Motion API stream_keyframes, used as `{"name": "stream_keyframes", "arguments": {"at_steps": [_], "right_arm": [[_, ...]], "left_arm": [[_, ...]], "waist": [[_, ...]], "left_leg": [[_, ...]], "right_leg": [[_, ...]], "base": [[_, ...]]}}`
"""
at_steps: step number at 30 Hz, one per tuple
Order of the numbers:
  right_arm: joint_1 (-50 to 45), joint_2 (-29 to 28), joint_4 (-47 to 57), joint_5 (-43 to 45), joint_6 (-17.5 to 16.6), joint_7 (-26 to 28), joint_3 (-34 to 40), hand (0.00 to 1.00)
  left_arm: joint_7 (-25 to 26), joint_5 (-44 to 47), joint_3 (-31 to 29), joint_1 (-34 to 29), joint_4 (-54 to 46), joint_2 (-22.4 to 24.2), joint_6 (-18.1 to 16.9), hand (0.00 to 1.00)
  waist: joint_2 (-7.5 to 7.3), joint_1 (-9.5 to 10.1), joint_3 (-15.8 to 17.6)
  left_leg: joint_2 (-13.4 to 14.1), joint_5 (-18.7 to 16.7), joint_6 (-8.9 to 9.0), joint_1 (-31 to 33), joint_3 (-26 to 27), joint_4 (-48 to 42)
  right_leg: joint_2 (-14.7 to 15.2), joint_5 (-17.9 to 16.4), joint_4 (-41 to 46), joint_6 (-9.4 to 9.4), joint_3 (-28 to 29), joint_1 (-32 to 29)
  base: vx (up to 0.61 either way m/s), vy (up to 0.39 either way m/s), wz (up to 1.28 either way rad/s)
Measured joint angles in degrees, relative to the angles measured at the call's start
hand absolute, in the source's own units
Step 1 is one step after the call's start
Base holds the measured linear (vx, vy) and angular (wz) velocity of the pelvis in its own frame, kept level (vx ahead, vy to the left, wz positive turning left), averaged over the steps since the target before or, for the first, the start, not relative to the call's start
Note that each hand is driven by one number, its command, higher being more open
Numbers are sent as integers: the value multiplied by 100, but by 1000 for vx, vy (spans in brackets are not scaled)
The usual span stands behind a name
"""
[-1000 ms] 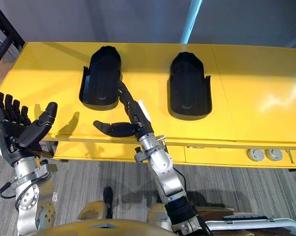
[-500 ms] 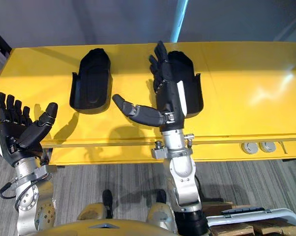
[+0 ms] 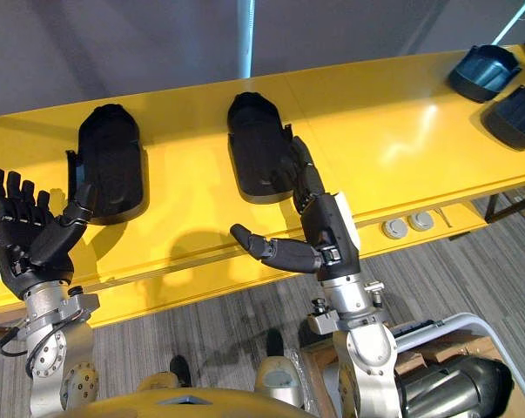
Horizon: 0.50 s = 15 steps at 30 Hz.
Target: Walk over and take three plastic housings, then place them on the shelf
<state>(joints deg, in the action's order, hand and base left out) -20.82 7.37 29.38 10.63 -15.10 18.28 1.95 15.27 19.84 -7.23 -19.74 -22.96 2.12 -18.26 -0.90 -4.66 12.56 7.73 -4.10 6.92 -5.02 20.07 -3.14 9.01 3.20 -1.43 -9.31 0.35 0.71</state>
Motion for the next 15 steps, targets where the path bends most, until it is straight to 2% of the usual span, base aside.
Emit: {"name": "stream_keyframes", "arguments": {"at_steps": [4,8,12,15], "right_arm": [[-366,-48,91,241,1,237,56,100],[-706,-51,91,352,8,375,-87,100],[-753,-49,85,330,8,168,-373,100],[-655,-53,60,319,8,-124,-452,100]], "left_arm": [[296,-38,78,-5,16,4,-96,100],[681,-232,66,-51,15,16,-399,100],[872,-274,70,-60,0,20,-507,100],[912,-476,68,-63,-45,21,-519,100]], "waist": [[15,-58,-167],[69,-43,-240],[136,-34,-332],[122,7,-361]], "left_leg": [[48,-59,-1,-36,120,-64],[65,-64,4,-30,150,-67],[77,-42,0,71,38,-67],[79,-7,4,104,-37,-70]], "right_leg": [[-2,16,-29,-17,94,6],[-13,37,-58,-27,115,14],[-10,37,-65,-27,-7,-3],[-12,37,-65,-26,-72,-3]], "base": [[-33,-10,-17],[-41,-21,-4],[-36,-29,12],[-7,-24,15]]}}
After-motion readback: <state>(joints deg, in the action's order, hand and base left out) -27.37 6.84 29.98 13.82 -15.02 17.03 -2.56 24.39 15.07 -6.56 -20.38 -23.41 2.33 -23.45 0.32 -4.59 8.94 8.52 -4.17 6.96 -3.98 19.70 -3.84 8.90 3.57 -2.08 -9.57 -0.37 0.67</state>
